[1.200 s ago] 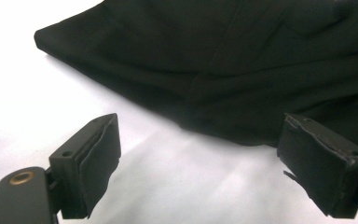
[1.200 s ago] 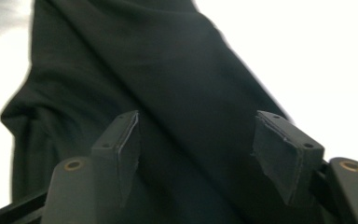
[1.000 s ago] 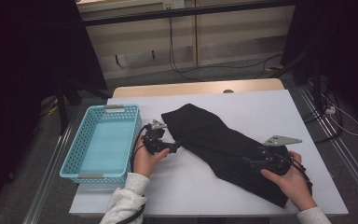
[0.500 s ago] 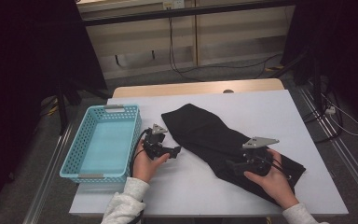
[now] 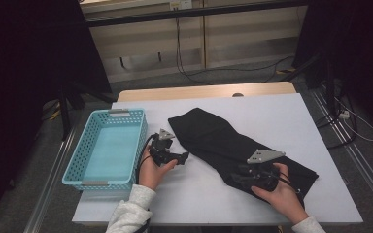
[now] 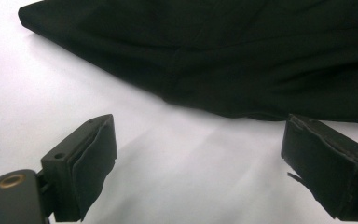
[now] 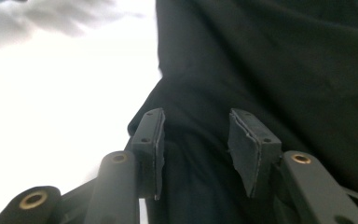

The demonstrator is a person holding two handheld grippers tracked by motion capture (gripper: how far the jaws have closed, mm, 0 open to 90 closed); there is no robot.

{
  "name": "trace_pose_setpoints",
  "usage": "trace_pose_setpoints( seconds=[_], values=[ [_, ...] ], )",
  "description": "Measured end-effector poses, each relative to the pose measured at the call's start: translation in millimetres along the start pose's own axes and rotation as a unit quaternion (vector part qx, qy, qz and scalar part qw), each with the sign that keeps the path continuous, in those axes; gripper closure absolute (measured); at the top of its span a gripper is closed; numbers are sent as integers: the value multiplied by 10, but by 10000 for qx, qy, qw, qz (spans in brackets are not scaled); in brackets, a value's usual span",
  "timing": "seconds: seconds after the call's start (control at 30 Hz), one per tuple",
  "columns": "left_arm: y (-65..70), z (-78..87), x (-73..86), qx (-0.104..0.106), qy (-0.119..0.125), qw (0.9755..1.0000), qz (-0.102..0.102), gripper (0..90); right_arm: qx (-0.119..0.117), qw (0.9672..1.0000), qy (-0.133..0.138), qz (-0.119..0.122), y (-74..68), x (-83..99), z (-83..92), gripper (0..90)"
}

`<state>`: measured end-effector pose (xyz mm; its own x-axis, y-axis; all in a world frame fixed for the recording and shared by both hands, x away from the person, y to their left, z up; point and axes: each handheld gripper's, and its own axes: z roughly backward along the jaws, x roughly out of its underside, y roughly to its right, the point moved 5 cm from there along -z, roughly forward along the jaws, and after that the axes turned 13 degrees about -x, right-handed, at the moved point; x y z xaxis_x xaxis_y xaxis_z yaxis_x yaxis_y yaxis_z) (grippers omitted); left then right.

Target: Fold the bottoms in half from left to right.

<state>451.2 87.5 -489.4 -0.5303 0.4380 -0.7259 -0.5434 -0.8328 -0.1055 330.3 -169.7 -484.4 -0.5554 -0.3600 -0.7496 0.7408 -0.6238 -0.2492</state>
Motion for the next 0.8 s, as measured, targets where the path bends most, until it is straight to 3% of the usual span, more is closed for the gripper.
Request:
trace_pose_setpoints(
  seconds=[0.17, 0.3, 0.4, 0.47, 0.6, 0.8],
  values=[
    [0, -3, -1, 20, 4, 10000, -5, 103, -110, 9997, -177, 99, -67, 56, -107, 526],
    [-2, 1, -5, 19, 15, 10000, 18, 103, -22, 9991, -233, 340, -119, 70, -156, 521],
    [-2, -11, 0, 25, 16, 10000, 28, 103, 206, 9981, -259, 519, -130, 75, -164, 610],
    [-3, -14, 0, 27, 17, 10000, 54, 103, 148, 9982, -243, 524, -126, 71, -168, 640],
    [-5, -15, -8, 33, 30, 10000, 81, 103, 94, 9981, -232, 561, -124, 69, -150, 829],
    [-19, -7, -21, 12, 56, 9999, 132, 103, -74, 9980, -255, 571, -146, 78, -139, 859]
  ],
)
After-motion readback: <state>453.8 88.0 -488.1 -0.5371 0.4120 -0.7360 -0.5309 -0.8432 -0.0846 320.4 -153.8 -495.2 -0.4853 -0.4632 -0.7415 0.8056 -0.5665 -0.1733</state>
